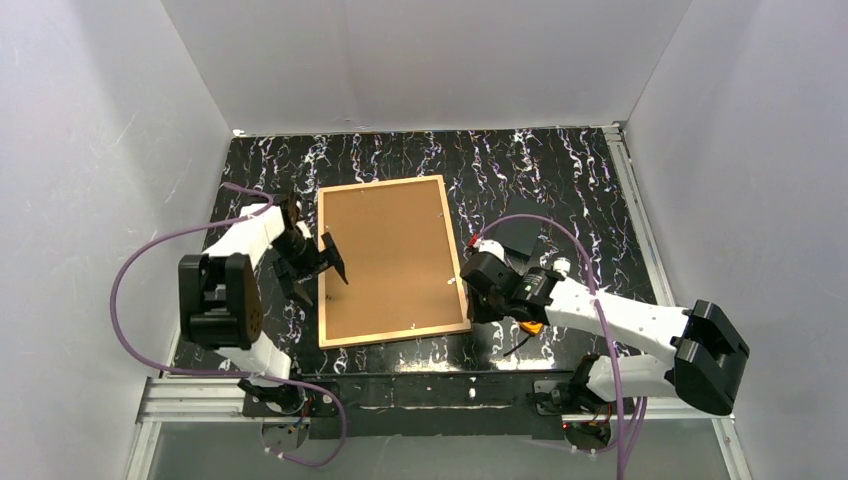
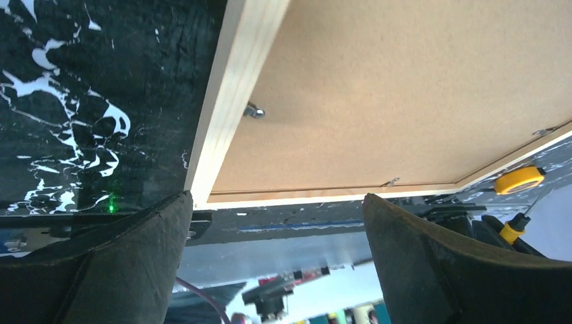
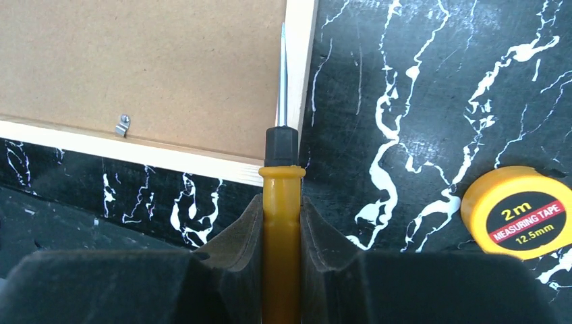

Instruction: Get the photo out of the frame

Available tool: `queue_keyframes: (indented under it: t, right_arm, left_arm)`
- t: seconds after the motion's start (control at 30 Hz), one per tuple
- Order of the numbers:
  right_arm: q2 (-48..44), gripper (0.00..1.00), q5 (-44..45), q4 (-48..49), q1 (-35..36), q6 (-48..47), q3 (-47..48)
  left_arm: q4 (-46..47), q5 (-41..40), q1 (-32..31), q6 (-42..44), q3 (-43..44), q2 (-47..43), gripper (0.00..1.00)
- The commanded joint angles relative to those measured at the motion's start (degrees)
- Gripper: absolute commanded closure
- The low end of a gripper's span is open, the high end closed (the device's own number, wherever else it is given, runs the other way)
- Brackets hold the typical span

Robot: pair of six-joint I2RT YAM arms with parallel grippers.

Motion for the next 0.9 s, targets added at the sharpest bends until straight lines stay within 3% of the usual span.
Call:
queue_keyframes:
  t: [0.0, 0.17, 0.4, 0.6, 0.87]
  right_arm:
    - [0.2, 0.99, -5.1, 0.4, -2.8, -3.8, 2.0]
    - [6.0, 0.99, -7.0, -0.1, -3.4, -5.3, 5.5]
    - [10.1, 0.99, -7.5, -0.7, -3.8, -6.0, 8.5]
    - [9.9, 0.99, -9.4, 0.3, -4.9, -6.4, 7.3]
    - [10.3, 0.99, -12.6, 2.0, -6.2, -6.3, 6.4]
  left_arm:
    - [-6.9, 5.7, 1.5, 2.4, 4.1, 4.7, 0.02]
    - [-8.2, 4.4, 3.4, 3.9, 9.8, 10.7, 0.06]
    - [-6.8, 4.8, 4.4, 5.5, 11.2, 16.7, 0.37]
    - [-7.1, 1.9, 4.4, 6.5, 10.8, 18.2, 0.37]
    - [-7.6, -2.4, 4.4, 7.9, 10.3, 20.8, 0.58]
